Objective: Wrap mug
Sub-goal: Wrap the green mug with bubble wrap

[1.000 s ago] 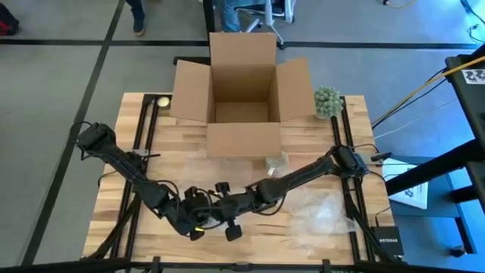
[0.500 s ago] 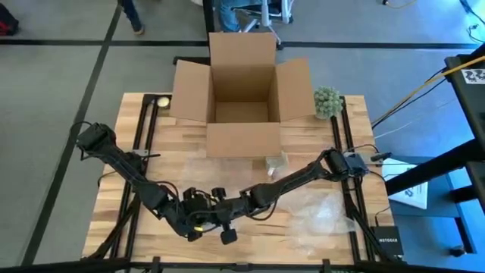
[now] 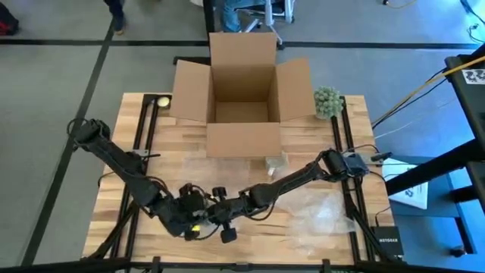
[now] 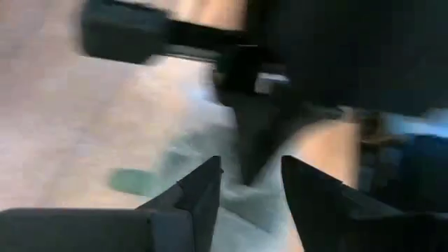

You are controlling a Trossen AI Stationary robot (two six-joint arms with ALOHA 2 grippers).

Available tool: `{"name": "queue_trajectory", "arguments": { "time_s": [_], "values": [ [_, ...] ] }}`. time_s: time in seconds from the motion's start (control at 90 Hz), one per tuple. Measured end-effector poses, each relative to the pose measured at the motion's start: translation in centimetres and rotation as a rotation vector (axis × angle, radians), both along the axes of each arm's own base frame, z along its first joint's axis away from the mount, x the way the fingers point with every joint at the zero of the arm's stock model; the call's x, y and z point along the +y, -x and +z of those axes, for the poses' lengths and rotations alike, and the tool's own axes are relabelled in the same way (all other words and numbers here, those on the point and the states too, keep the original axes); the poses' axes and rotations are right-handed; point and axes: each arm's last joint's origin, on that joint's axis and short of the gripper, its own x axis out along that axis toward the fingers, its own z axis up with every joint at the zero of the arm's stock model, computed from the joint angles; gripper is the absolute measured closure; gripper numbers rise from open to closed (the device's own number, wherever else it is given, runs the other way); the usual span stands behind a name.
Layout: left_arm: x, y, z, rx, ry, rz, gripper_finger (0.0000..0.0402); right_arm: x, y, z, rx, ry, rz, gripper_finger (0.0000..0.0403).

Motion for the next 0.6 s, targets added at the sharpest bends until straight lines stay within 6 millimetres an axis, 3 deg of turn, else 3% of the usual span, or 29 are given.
{"name": "queue_trajectory", "arguments": {
  "time_s": [0.167, 0.356, 0.6],
  "values": [
    [-0.7, -0.1, -2.2, 0.076, -0.036, 0.006, 0.0266, 0.0, 0.0, -0.2, 0.009, 0.005, 0.002, 0.0402],
    [0.4, -1.5, -4.7, 0.113, -0.113, 0.087, 0.0266, -0.1, 0.0, -0.1, 0.007, -0.001, -0.007, 0.0402],
    [1.1, -1.8, -5.8, 0.133, -0.099, 0.127, 0.0266, -0.3, 0.5, 0.9, 0.025, 0.009, -0.010, 0.0402]
  ]
}}
